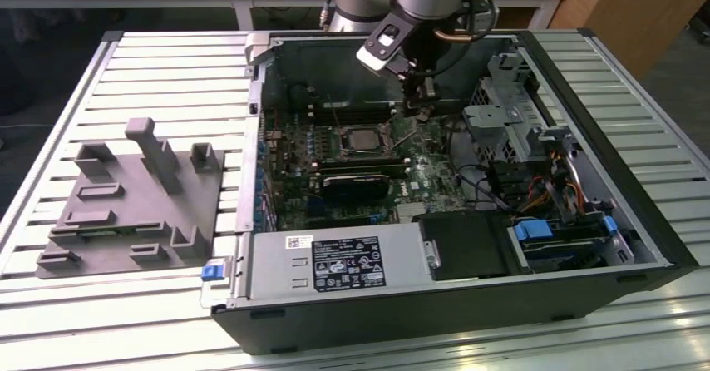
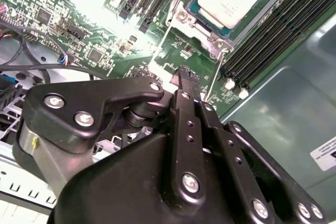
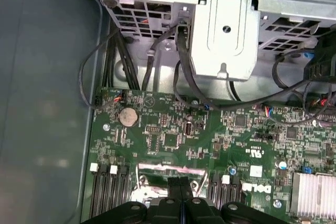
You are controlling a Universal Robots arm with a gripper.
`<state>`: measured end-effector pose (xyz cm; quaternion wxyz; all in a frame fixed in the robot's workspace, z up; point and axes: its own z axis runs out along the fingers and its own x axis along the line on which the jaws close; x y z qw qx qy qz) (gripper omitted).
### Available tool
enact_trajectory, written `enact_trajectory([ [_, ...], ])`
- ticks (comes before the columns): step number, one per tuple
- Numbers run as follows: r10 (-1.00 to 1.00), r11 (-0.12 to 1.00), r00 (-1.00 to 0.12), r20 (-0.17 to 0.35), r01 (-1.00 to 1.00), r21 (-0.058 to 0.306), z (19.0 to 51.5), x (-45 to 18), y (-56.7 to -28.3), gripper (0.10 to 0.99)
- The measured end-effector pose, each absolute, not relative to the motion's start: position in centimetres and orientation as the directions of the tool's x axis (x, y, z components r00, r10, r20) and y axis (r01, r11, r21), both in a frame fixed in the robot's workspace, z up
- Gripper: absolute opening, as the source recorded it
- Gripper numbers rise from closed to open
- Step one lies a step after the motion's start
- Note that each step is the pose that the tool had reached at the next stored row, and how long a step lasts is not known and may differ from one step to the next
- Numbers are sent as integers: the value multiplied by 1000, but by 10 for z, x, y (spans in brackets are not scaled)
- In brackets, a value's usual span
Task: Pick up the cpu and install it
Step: 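Close the cpu cover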
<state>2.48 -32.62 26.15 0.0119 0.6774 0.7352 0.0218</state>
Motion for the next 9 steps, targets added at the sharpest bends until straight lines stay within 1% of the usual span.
enact_trajectory([
  [9, 997, 79, -80, 12, 996, 48, 261, 32, -326, 106],
])
